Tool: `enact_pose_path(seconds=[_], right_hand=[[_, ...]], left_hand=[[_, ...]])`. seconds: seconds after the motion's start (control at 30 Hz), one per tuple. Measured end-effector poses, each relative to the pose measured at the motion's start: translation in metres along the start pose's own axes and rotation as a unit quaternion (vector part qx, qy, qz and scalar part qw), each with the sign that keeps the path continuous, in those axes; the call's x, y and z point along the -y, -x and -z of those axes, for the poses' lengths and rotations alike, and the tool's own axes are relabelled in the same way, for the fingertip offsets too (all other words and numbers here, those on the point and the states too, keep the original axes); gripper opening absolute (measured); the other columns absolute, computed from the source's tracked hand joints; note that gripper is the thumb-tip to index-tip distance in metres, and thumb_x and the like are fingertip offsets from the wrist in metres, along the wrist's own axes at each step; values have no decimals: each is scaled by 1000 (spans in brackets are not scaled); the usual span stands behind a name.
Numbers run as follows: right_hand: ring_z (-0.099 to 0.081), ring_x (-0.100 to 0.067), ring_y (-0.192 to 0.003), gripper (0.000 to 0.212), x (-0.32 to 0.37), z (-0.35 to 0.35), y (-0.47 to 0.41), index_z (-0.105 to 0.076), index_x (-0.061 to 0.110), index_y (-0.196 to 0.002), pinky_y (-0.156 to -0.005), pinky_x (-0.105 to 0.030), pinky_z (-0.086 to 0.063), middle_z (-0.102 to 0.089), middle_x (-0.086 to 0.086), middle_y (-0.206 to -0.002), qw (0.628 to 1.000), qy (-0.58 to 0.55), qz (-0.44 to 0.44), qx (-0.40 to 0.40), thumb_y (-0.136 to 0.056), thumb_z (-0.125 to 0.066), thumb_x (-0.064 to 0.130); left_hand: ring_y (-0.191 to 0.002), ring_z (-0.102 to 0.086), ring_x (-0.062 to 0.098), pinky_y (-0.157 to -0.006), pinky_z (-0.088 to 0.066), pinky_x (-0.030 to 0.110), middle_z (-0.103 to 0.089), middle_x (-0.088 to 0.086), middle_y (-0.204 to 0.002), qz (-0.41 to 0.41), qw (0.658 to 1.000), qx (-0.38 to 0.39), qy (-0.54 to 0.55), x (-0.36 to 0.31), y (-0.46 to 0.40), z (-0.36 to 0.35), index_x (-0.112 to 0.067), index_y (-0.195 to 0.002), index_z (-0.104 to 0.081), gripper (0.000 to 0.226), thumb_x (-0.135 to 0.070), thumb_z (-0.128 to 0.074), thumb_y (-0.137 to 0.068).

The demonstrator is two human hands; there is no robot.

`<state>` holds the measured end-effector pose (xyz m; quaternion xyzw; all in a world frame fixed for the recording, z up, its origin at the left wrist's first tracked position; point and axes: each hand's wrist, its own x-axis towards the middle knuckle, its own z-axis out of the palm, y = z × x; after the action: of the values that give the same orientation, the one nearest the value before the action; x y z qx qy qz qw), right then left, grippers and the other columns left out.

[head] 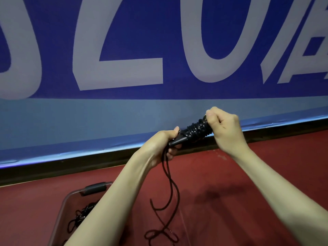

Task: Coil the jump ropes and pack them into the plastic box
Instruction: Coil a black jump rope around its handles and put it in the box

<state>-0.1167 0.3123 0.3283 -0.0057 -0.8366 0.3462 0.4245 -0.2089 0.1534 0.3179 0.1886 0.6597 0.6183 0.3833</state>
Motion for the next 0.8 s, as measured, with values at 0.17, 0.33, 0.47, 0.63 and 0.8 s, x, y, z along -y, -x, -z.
enact_pose_path(seconds=[0.17,0.33,0.47,0.63,0.8], right_hand=[[-37,-15,-53,36,2,-18,18,-44,14,-77,-51,-30,-28,-32,10,-50,996,74,37,40,-99,-34,40],[-21,-11,-51,42,14,-33,13,-27,17,-62,-51,-31,-22,-23,6,-53,986,-15,-147,74,-98,-50,18],[-14,-13,-45,36,15,-33,8,-22,22,-69,-46,-20,-11,-12,-1,-66,898,-192,-368,149,-94,-47,25],[-13,-10,-34,31,12,-35,12,-37,24,-74,-40,-15,-14,-16,5,-52,829,-220,-461,228,-101,-42,39],[-15,-11,-37,30,8,-38,14,-29,20,-73,-43,-17,-12,-10,-2,-66,866,-200,-425,173,-99,-43,26]], left_hand=[[-48,-37,13,-48,-33,25,-40,-2,-63,-115,963,-188,-155,10,1,5,-16,-73,-41,36,-35,-39,-103],[-50,-35,11,-58,-33,36,-40,-7,-53,-297,871,-317,-230,26,5,10,-16,-72,-42,32,-28,-46,-101],[-46,-38,21,-52,-32,35,-41,-6,-48,-383,801,-351,-298,25,2,18,-14,-79,-46,24,-30,-47,-97],[-40,-46,28,-45,-33,29,-52,-4,-49,-451,694,-370,-422,19,5,24,-8,-83,-53,35,-38,-41,-95],[-38,-34,13,-49,-27,27,-50,-8,-49,-440,744,-335,-375,23,4,23,-8,-84,-52,29,-33,-49,-97]])
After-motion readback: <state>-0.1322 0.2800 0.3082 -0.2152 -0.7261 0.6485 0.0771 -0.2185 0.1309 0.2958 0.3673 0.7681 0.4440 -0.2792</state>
